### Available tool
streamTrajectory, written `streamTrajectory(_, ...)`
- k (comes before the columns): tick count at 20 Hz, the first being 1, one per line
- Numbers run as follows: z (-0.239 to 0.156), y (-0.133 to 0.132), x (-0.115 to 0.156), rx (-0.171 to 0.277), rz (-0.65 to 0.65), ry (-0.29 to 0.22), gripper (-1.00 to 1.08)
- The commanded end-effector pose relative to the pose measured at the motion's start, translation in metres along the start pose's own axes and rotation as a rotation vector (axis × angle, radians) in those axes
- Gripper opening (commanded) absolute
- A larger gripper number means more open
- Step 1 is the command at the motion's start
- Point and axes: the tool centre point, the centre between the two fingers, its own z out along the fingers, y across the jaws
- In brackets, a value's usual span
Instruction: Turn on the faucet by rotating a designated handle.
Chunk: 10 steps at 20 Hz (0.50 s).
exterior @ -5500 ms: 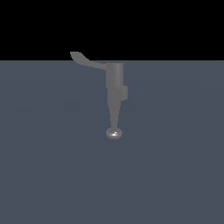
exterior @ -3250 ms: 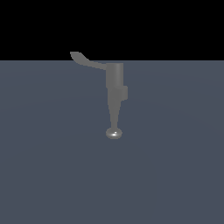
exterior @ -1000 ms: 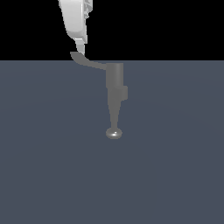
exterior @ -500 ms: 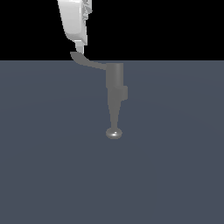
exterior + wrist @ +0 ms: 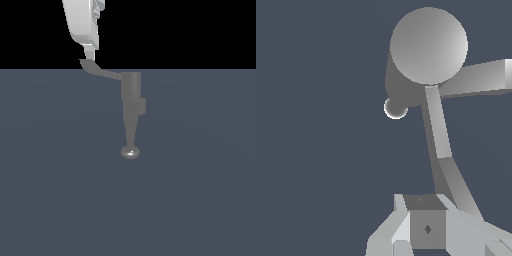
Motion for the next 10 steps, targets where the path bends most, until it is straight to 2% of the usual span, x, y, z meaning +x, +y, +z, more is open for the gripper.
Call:
streamTrajectory(1,0.002,0.01,0.001,-0.008,0.001,0.0,-1.0)
streamTrajectory(10,0.002,0.039,0.001,-0.007,0.001,0.0,-1.0)
